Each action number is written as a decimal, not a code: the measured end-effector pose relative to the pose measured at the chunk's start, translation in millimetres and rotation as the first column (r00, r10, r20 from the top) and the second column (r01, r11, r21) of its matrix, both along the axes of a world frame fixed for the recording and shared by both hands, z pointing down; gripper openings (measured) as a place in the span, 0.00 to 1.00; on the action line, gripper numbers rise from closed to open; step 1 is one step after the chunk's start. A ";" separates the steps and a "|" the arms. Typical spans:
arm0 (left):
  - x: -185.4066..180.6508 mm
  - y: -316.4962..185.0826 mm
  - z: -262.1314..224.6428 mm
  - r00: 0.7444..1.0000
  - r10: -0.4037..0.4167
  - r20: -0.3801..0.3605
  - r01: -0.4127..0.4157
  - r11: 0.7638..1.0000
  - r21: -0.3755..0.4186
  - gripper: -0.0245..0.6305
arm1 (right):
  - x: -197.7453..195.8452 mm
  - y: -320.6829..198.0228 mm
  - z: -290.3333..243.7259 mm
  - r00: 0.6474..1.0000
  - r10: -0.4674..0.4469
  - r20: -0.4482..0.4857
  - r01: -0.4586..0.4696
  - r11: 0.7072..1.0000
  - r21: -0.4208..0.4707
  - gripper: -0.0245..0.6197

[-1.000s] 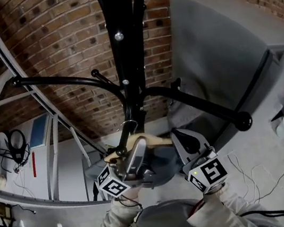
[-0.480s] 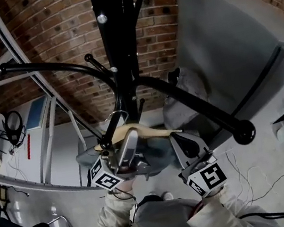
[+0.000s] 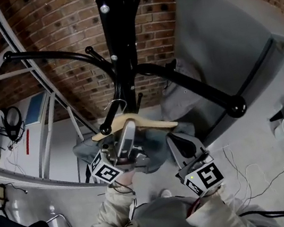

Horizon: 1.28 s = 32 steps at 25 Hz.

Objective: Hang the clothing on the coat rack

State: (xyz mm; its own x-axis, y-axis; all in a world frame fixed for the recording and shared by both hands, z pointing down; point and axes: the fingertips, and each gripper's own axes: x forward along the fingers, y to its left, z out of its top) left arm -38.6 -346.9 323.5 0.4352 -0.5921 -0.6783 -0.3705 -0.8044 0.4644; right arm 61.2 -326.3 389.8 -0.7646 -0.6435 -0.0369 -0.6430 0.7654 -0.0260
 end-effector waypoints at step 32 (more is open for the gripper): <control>-36.7 178.9 95.9 0.803 -0.105 0.586 0.204 0.973 -0.105 0.05 | -85.7 164.7 26.0 0.998 0.060 -0.035 -0.062 0.996 -0.061 0.08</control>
State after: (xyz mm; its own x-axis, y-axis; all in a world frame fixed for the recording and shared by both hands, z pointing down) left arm -75.3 -168.0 419.5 0.6087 -0.7600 -0.2277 -0.7214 -0.6496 0.2398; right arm -24.5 -161.6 415.9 -0.7242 -0.6890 0.0296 -0.6895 0.7225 -0.0501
